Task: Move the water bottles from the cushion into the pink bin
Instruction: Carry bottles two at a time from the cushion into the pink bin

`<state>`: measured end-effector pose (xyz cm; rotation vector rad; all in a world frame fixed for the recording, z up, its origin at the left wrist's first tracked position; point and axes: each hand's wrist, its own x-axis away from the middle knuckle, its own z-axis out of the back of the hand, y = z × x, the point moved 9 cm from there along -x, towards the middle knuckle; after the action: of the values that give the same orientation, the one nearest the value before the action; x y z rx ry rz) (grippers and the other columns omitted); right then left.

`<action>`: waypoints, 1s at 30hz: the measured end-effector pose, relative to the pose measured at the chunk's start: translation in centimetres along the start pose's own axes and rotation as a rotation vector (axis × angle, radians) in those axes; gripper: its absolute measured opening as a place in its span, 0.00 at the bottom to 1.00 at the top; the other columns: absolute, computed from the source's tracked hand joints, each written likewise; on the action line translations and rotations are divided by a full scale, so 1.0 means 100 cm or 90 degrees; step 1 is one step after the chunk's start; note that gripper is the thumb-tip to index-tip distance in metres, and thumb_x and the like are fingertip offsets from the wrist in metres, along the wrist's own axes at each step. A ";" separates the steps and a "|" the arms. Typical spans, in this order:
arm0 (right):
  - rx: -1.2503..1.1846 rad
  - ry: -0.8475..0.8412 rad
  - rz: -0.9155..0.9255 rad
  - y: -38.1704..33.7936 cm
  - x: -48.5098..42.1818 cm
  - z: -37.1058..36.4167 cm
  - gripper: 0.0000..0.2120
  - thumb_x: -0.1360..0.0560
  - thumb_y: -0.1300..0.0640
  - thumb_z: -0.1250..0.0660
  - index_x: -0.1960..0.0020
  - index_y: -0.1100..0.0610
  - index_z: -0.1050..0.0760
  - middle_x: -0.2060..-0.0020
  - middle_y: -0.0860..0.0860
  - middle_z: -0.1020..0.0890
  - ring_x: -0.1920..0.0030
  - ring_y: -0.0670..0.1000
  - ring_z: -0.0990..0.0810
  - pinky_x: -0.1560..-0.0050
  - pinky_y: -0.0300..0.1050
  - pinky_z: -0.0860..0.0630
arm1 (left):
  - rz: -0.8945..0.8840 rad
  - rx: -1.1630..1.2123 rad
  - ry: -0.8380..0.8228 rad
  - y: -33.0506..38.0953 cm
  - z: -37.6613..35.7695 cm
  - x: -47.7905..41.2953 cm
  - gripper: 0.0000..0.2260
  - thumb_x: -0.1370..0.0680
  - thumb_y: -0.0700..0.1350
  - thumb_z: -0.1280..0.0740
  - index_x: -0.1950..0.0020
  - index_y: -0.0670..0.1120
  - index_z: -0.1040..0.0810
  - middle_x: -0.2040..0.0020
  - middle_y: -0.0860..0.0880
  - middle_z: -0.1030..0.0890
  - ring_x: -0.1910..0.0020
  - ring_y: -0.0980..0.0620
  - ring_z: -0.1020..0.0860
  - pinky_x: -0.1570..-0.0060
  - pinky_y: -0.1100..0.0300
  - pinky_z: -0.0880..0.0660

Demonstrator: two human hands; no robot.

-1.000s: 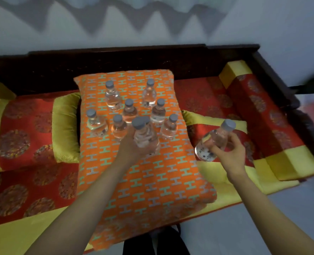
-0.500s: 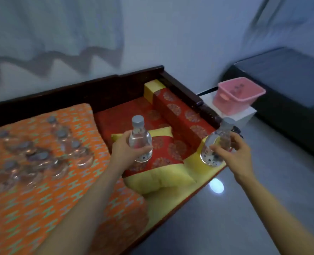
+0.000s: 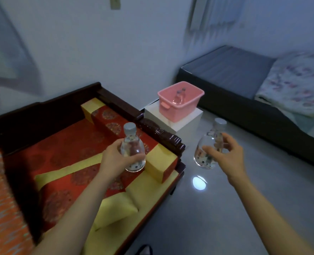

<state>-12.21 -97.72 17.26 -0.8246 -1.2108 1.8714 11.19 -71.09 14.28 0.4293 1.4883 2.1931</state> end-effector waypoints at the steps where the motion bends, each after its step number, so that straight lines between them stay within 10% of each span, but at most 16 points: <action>1: -0.001 0.000 -0.007 0.008 -0.013 0.005 0.29 0.39 0.51 0.23 0.39 0.51 0.25 0.45 0.50 0.22 0.46 0.51 0.24 0.52 0.47 0.24 | 0.003 -0.006 -0.005 0.002 -0.014 -0.013 0.24 0.42 0.51 0.18 0.49 0.51 0.20 0.55 0.55 0.17 0.56 0.56 0.19 0.54 0.55 0.22; 30: 0.009 -0.102 -0.069 0.134 -0.506 0.080 0.29 0.38 0.52 0.21 0.41 0.48 0.28 0.48 0.44 0.24 0.47 0.46 0.25 0.52 0.45 0.25 | 0.098 0.101 -0.030 0.084 -0.360 -0.377 0.23 0.41 0.43 0.18 0.50 0.53 0.20 0.54 0.53 0.16 0.54 0.56 0.18 0.57 0.64 0.24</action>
<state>3.96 -147.98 13.54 -0.5976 -1.3111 1.8836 23.89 -122.10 8.70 0.6641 1.6593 2.1701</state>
